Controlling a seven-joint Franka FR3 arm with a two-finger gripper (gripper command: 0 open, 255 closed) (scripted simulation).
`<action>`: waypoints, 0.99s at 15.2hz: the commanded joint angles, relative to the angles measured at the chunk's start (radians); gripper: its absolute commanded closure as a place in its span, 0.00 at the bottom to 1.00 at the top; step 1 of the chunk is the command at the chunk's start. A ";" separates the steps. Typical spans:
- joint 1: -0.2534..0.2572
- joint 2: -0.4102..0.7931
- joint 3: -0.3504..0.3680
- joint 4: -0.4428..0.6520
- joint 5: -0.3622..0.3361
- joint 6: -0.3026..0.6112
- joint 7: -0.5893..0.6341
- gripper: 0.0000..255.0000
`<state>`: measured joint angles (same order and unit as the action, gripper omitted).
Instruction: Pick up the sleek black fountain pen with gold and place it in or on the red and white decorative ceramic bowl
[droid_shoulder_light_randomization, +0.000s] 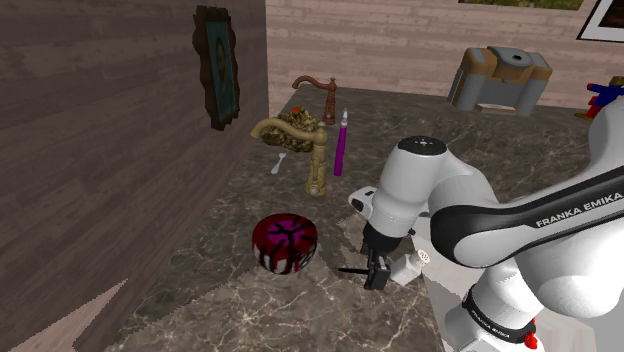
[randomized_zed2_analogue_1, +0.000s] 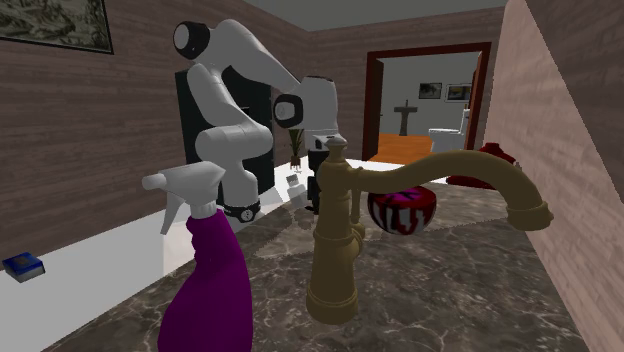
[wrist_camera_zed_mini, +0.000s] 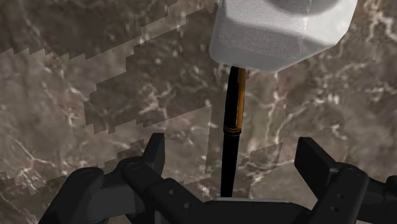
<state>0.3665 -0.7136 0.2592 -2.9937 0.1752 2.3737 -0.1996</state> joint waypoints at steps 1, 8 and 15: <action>0.000 0.001 0.000 0.000 0.000 0.002 0.000 0.00; -0.001 0.002 0.000 0.000 0.000 0.002 -0.001 1.00; -0.001 -0.013 -0.003 0.007 -0.002 -0.020 -0.001 1.00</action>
<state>0.3669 -0.7211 0.2580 -2.9890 0.1747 2.3641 -0.2000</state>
